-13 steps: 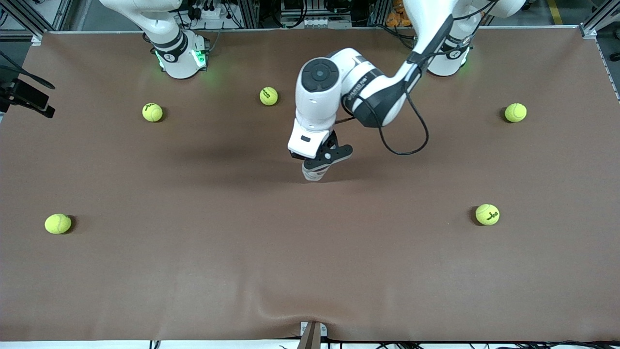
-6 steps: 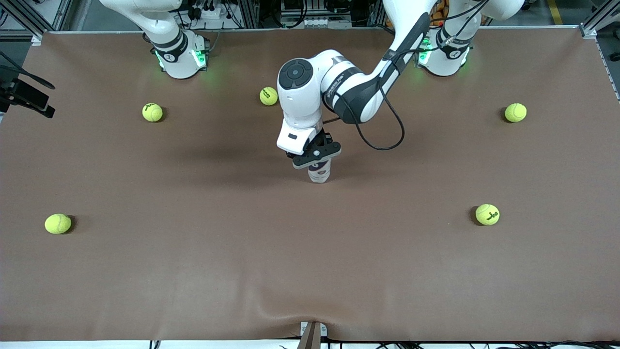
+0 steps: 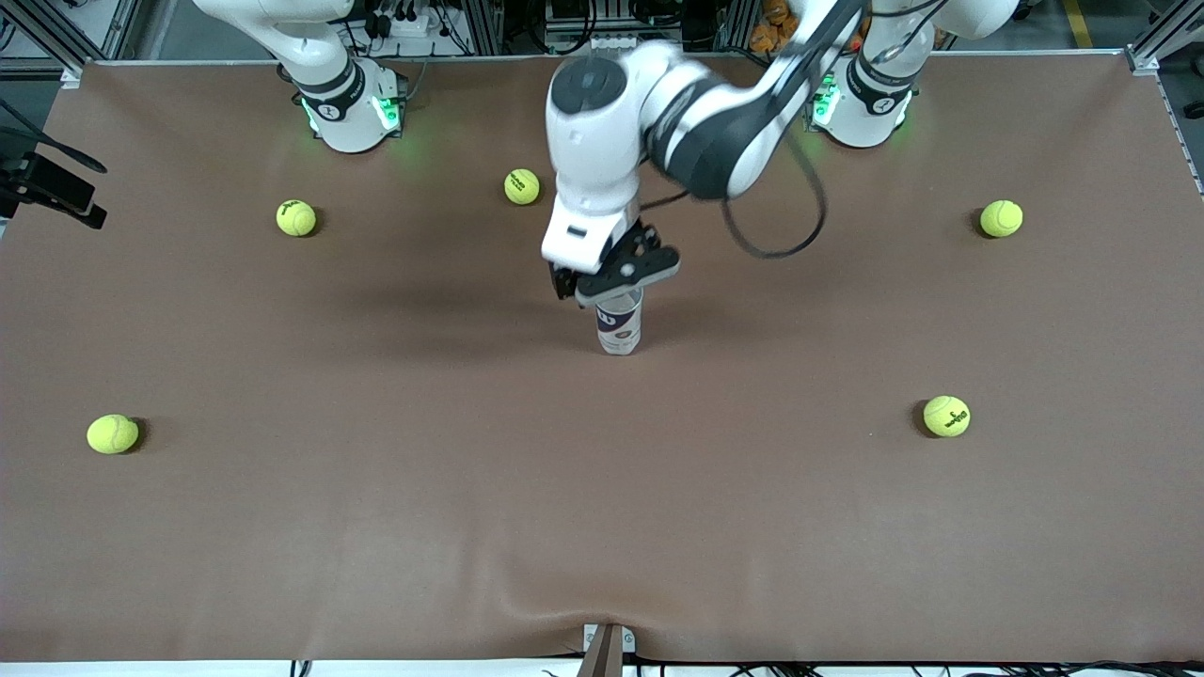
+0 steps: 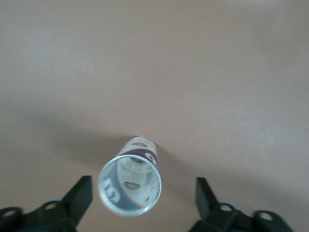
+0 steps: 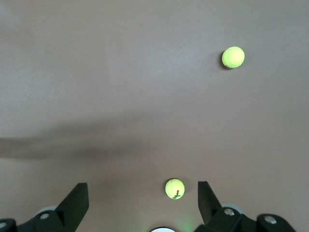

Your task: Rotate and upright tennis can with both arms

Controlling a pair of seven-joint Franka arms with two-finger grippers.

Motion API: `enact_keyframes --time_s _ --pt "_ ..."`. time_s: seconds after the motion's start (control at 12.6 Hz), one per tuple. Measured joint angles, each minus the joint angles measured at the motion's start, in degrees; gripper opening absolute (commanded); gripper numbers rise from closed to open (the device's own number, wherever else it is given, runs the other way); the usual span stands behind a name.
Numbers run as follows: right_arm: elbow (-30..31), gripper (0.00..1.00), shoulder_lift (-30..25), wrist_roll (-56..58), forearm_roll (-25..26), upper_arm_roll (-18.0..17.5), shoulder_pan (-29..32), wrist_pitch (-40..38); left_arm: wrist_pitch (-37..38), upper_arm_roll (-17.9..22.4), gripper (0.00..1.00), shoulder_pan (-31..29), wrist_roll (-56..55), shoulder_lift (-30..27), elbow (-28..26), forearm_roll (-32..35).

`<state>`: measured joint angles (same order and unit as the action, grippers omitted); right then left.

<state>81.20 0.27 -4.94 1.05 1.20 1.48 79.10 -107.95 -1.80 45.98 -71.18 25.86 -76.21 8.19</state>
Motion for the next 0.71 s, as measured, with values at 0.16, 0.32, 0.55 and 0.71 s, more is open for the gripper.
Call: enact_keyframes --time_s 0.16,0.32,0.55,0.71 --pt "0.00 1.00 0.00 0.00 0.00 -0.01 0.00 0.00 5.44 0.23 1.00 -3.73 3.46 -6.08 0.04 -0.01" --pt "0.00 1.00 0.00 0.00 0.00 -0.01 0.00 0.00 9.88 0.35 1.00 -8.48 6.14 -10.77 -0.17 -0.09" --pt "-0.01 1.00 0.00 -0.01 0.00 -0.01 0.00 0.00 18.10 0.46 1.00 -15.51 16.66 -15.47 -0.36 -0.86" --pt "-0.02 1.00 0.00 -0.01 0.00 0.00 0.00 0.00 23.34 0.54 1.00 -21.98 28.77 -18.84 -0.63 -2.06"
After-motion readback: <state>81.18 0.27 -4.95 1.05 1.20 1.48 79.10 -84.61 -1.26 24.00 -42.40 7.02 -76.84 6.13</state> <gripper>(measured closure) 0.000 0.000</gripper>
